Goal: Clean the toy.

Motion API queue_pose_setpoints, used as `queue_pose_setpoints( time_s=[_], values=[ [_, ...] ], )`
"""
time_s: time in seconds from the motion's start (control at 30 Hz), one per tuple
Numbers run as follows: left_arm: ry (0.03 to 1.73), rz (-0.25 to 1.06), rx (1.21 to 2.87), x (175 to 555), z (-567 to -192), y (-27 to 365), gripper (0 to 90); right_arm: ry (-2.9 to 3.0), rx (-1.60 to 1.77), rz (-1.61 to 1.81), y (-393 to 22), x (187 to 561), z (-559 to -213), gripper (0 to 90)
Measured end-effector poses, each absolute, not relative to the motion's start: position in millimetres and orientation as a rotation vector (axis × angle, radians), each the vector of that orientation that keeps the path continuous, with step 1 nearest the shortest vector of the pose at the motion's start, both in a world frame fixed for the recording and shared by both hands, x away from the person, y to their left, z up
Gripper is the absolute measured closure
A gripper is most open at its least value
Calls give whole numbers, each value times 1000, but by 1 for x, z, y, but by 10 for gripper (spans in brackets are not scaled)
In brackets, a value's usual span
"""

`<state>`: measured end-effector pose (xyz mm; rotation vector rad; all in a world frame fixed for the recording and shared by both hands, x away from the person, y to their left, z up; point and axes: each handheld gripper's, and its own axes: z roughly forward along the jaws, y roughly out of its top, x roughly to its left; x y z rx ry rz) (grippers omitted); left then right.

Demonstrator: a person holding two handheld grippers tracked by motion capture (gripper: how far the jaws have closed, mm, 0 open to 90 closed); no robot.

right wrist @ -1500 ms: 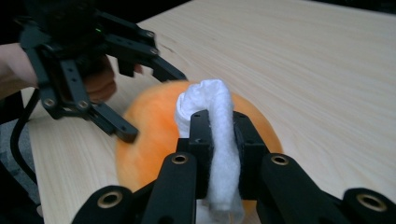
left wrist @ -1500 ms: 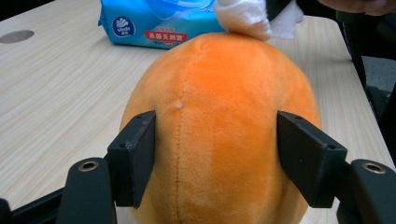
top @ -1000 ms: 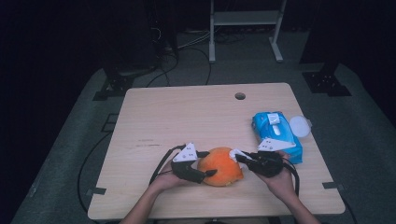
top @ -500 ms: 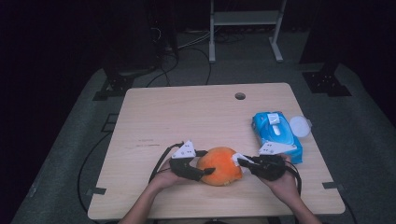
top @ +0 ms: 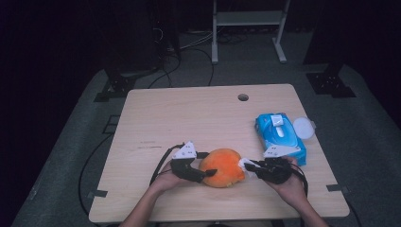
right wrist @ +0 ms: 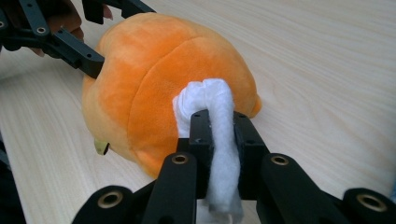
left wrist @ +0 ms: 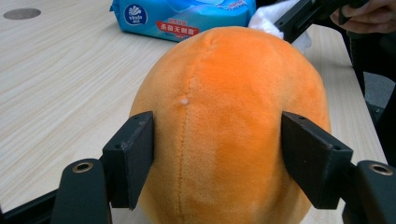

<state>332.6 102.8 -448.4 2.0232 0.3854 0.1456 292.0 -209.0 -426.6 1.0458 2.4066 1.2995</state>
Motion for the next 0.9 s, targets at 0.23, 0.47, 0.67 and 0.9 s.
queue_pose_setpoints(
  time_s=[0.23, 0.47, 0.67, 0.9],
  values=[
    [302, 184, 2057, 321, -444, 90, 282, 2362, 984, 1407, -197, 290, -412, 800],
    [244, 194, 2073, 315, -441, 85, 267, 2351, 1049, 1356, -206, 301, -417, 801],
    [222, 234, 2094, 310, -439, 78, 249, 2347, 969, 1379, -194, 291, -409, 801],
    [322, 193, 2088, 322, -434, 88, 92, 2370, 934, 1321, -195, 290, -411, 802]
  ],
)
